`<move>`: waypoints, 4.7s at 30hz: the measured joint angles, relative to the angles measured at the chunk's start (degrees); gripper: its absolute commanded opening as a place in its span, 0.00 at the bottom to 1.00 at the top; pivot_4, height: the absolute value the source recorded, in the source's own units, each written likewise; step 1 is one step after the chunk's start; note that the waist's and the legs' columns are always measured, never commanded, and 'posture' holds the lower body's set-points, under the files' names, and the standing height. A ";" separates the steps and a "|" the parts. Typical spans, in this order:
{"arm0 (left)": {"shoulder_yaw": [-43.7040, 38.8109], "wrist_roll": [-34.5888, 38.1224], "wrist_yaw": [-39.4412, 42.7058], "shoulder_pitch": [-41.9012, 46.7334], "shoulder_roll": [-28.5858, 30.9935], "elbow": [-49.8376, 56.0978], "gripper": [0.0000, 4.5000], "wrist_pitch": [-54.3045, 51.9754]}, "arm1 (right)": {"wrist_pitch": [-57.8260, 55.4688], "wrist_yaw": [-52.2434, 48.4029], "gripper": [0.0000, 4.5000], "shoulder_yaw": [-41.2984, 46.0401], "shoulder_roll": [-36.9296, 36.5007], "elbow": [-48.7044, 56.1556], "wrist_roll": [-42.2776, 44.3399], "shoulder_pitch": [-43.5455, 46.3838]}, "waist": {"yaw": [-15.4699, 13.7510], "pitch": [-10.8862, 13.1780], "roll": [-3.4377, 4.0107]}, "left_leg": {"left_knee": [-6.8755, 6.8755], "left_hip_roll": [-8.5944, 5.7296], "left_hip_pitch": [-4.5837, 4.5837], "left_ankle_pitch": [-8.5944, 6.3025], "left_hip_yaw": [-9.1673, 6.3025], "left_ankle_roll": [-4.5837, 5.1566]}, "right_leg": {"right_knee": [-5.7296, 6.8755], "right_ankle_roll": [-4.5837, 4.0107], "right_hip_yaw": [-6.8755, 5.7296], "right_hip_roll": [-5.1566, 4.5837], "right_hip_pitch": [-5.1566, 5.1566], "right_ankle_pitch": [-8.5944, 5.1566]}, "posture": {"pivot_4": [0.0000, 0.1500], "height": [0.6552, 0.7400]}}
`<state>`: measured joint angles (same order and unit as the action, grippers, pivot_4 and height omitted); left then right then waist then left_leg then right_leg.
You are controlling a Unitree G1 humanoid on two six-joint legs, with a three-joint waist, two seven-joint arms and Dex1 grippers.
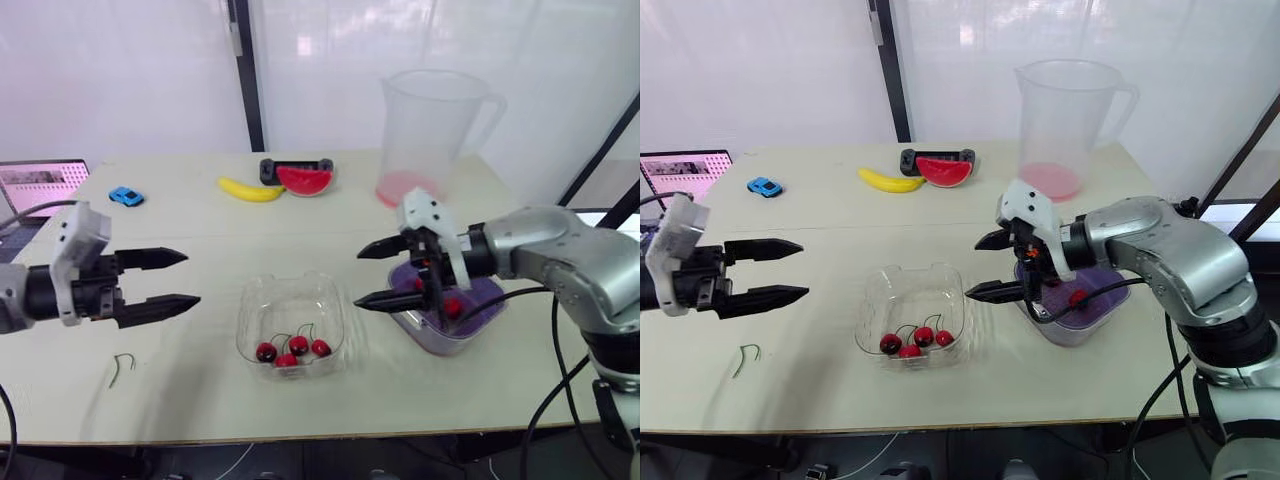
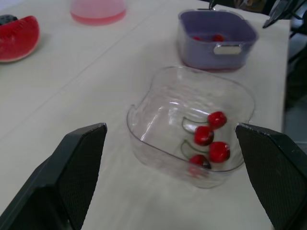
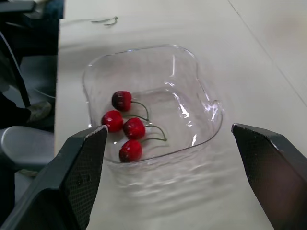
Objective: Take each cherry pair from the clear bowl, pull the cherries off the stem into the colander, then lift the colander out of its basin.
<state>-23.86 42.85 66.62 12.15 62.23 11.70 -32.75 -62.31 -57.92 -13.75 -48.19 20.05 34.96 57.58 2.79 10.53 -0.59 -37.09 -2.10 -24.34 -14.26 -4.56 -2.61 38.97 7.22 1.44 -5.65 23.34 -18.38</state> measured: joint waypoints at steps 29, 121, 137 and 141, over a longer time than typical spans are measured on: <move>2.33 -4.20 -4.66 -3.35 -6.73 2.52 1.00 3.29 | -17.04 3.54 0.59 -43.20 23.09 -15.80 -13.48 20.31 | -0.13 -0.04 -0.10 | -0.01 -0.03 -0.07 0.02 -0.13 -0.04 | 0.17 -0.03 -0.11 -0.13 0.14 -0.01 | 1.00 1.00; 15.38 3.81 -16.19 30.92 -24.01 -9.22 0.00 -16.63 | 58.94 19.50 0.56 -13.15 21.01 -5.70 -69.14 -11.05 | -0.23 -0.07 -0.25 | -0.14 -0.09 -0.04 0.30 -0.18 -0.52 | 0.17 -0.02 -0.15 0.00 -0.03 0.00 | 1.00 1.00; 16.29 5.91 -7.77 31.15 -22.14 -6.81 0.00 -19.17 | -6.19 -1.04 0.99 21.31 22.67 6.72 -11.92 -4.72 | -0.14 -0.04 -0.19 | -0.07 -0.04 0.00 0.29 -0.26 -0.51 | 0.15 -0.03 -0.19 0.01 -0.11 0.00 | 1.00 1.00; 16.53 9.92 -4.42 31.62 -22.16 -3.03 0.00 -21.45 | -7.18 0.99 0.99 18.42 20.64 6.98 -8.37 -4.06 | -0.38 -0.06 -0.22 | -0.10 -0.07 0.01 0.25 -0.25 -0.44 | 0.14 -0.03 -0.19 -0.02 -0.14 0.00 | 1.00 1.00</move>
<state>-7.34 52.76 62.20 43.76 40.07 8.67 -54.20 -69.49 -56.93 4.67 -27.55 27.03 26.59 53.52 2.41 10.47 -0.81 -37.19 -2.17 -24.33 -14.01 -4.81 -3.05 39.11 7.19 1.25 -5.67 23.21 -18.38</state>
